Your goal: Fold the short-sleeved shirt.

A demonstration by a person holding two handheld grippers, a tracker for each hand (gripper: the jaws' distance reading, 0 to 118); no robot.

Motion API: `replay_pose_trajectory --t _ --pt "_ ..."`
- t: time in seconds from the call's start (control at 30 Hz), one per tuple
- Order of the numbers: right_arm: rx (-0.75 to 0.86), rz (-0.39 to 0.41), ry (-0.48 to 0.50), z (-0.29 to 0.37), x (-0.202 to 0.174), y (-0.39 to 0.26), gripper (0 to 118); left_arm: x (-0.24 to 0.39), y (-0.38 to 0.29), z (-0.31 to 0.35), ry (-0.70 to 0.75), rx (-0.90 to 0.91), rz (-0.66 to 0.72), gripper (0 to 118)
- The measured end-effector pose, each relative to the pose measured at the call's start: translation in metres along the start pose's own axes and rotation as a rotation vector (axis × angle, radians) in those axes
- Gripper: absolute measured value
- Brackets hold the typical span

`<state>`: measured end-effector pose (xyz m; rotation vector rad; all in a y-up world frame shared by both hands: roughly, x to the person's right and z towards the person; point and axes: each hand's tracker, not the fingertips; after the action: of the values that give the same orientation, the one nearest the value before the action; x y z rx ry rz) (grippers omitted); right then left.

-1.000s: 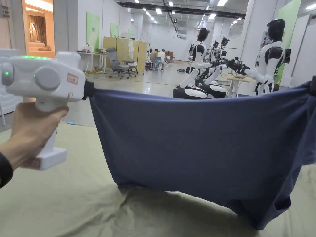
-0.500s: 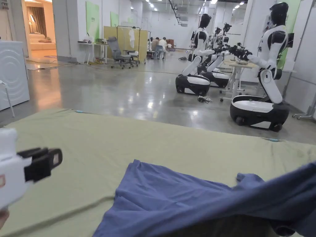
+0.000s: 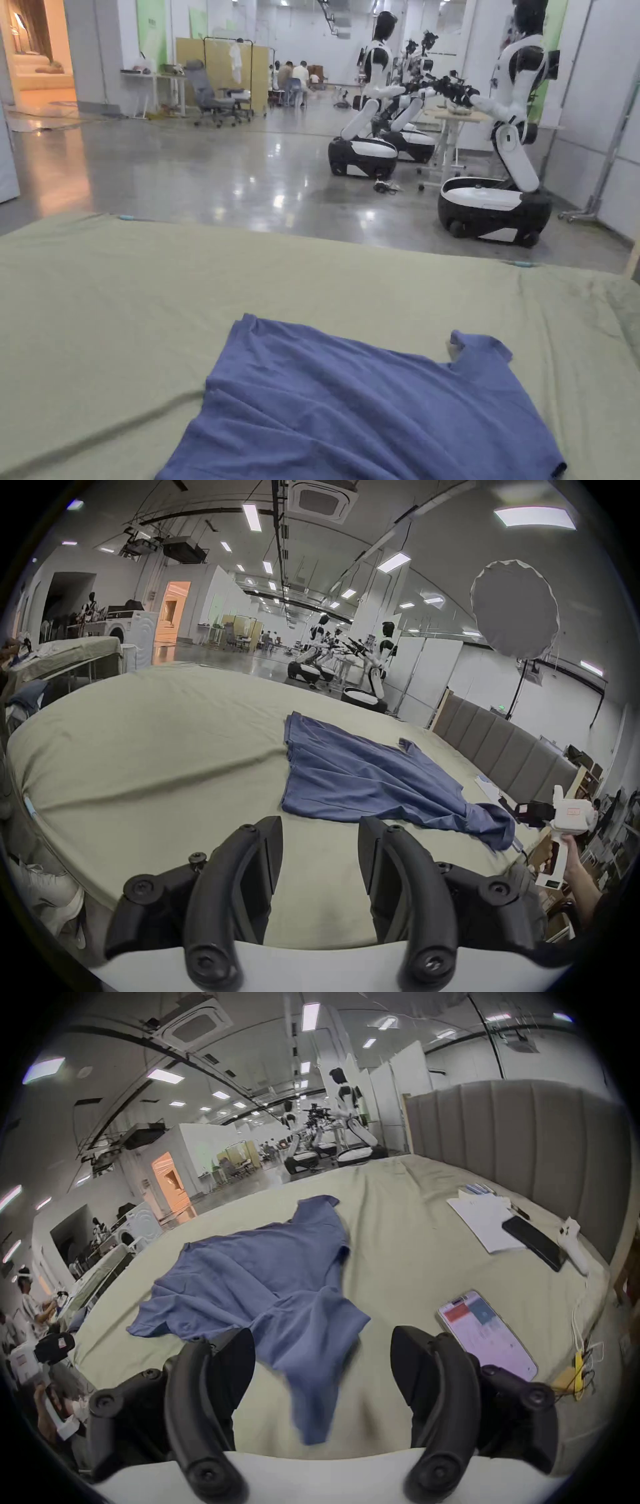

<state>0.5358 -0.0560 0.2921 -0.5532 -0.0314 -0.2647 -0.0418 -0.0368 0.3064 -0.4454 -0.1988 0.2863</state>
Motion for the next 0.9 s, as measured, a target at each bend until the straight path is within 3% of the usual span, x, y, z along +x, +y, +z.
replay_pose_trajectory --t 0.1,0.27,0.4,0.6,0.67,0.7,0.73,0.9 --pt "0.045 -0.002 -0.024 0.012 0.006 0.000 92 0.017 -0.002 0.000 0.012 0.028 -0.048 45" --pt "0.126 0.013 0.083 0.031 0.000 0.002 93 0.050 0.006 -0.004 -0.005 0.100 -0.073 45" --pt "0.181 0.104 0.110 0.038 -0.028 0.004 93 0.082 0.017 -0.006 0.029 0.134 -0.164 45" --pt "0.216 0.120 0.201 0.044 -0.071 0.009 90 0.098 0.005 -0.005 0.031 0.197 -0.230 44" --pt "0.204 0.157 0.221 0.043 -0.081 0.009 60 0.106 0.005 -0.004 0.030 0.201 -0.245 38" --pt "0.189 0.179 0.234 0.044 -0.086 0.009 36 0.109 0.005 -0.005 0.024 0.200 -0.252 25" --pt "0.179 0.197 0.228 0.042 -0.090 0.010 4 0.111 0.003 -0.007 0.034 0.192 -0.259 10" --pt "0.158 0.247 0.185 0.032 -0.104 0.008 0 0.116 -0.002 -0.009 0.035 0.201 -0.247 4"
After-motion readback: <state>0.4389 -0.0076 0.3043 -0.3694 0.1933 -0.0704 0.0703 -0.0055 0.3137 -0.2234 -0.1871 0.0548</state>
